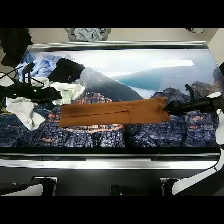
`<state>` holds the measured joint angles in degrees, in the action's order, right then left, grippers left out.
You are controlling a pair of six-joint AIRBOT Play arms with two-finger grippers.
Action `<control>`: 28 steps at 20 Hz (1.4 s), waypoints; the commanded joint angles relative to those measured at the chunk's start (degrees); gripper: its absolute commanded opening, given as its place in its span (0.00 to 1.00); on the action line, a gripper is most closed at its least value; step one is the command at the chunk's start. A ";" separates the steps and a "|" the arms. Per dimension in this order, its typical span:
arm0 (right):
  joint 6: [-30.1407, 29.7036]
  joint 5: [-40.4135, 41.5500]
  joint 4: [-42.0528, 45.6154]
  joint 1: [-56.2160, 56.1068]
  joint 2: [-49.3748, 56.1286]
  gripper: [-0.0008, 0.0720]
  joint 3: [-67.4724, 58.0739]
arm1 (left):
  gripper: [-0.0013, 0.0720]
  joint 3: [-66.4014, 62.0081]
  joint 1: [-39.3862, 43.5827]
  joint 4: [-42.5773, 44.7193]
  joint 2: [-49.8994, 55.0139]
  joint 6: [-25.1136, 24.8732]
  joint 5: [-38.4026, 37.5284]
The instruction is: Fold the shirts.
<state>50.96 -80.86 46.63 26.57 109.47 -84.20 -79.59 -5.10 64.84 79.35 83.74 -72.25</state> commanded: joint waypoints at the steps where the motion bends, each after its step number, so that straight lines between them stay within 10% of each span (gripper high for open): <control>1: 1.40 2.19 -1.60 -4.20 2.01 0.97 0.17 | 0.82 -0.04 4.83 0.11 -0.85 0.52 0.50; 5: 2.10 3.10 -1.60 -8.96 0.57 0.12 0.15 | 0.80 0.11 11.61 0.09 -0.31 0.48 3.26; 6: 1.75 3.06 -1.53 -9.64 -0.57 0.07 0.15 | 0.53 0.55 13.90 0.11 0.28 0.11 5.64; 7: 1.75 2.99 -1.42 -10.10 -2.16 0.07 0.15 | 0.23 1.03 16.13 0.09 1.11 -0.42 7.87; 12: 3.37 1.64 0.28 -11.67 -13.77 0.07 0.15 | 0.07 1.40 27.15 -4.66 9.94 -0.13 15.87; 28: 13.38 -10.71 6.47 -14.34 -45.86 0.07 0.15 | 0.06 -5.42 42.75 -53.22 34.73 -7.43 28.94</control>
<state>62.67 -89.67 52.93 12.25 68.34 -84.01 -82.11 34.74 20.14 110.69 78.15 -44.77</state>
